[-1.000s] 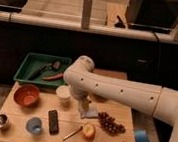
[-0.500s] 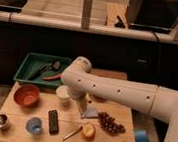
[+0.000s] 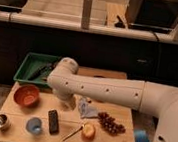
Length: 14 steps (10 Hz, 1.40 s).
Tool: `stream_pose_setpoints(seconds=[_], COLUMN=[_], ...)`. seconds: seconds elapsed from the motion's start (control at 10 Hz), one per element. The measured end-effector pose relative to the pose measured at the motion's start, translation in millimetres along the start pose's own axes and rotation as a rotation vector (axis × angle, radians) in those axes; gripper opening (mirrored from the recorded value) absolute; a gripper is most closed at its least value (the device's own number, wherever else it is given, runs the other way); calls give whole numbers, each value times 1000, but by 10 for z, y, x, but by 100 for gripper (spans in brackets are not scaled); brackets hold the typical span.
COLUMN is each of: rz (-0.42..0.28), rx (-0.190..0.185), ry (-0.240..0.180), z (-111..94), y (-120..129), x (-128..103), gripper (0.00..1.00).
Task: Wipe red bowl with eraser
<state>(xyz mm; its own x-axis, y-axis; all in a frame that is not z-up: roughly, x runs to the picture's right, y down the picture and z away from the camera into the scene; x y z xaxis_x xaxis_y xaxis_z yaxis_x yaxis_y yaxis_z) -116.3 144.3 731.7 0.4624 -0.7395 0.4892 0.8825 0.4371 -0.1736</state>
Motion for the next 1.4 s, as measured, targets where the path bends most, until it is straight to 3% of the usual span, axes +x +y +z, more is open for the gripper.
stream_pose_setpoints(seconds=[0.3,0.8,1.4], rz=[-119,-197,-279], rx=[-9,-117,-79], ry=[-44,-104,-148], z=[139,741,806], y=[-177,258,274], x=[-275,-461,-556], gripper=[80,80,80])
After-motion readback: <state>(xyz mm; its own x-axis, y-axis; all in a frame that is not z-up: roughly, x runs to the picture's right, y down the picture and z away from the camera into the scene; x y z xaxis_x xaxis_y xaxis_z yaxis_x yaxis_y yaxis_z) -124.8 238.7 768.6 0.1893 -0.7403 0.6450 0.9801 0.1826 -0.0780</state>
